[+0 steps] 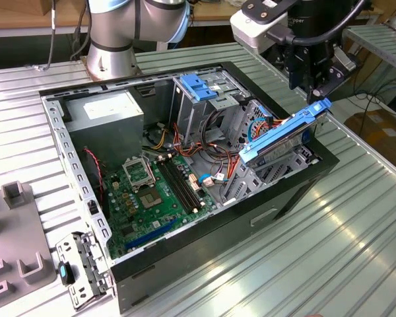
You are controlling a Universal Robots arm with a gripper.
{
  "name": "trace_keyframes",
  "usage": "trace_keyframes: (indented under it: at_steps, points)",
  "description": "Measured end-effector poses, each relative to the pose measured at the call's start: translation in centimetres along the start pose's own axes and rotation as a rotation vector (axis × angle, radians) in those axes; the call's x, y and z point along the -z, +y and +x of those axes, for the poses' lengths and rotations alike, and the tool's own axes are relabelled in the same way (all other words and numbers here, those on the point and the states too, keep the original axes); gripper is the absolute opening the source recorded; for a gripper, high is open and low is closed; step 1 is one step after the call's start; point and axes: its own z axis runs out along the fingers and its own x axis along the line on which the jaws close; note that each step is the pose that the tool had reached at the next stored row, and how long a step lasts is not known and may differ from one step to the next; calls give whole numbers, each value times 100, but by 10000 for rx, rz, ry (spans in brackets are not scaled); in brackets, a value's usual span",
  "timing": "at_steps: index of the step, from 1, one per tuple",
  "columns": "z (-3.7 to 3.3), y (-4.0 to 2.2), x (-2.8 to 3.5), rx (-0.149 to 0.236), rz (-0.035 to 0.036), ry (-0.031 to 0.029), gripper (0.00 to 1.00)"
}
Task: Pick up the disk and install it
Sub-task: 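Insert the disk into the insertion slot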
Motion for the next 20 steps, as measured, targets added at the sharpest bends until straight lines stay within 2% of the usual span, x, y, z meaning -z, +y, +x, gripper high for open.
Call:
trace_keyframes:
  at_steps: [1,5,11,13,14,16,17,20]
  points:
    - [0,-25,1,7,-149,-1,45]
    - [2,-137,44,32,-563,3,45]
    - [5,-307,114,61,-1093,2,45]
    - [3,-362,98,72,-1281,1,45]
    - [3,-382,87,73,-1347,-2,45]
    - [4,-439,51,60,-1589,-52,45]
    - [4,-455,42,55,-1679,-71,45]
    - [2,-499,14,30,-2027,-153,45]
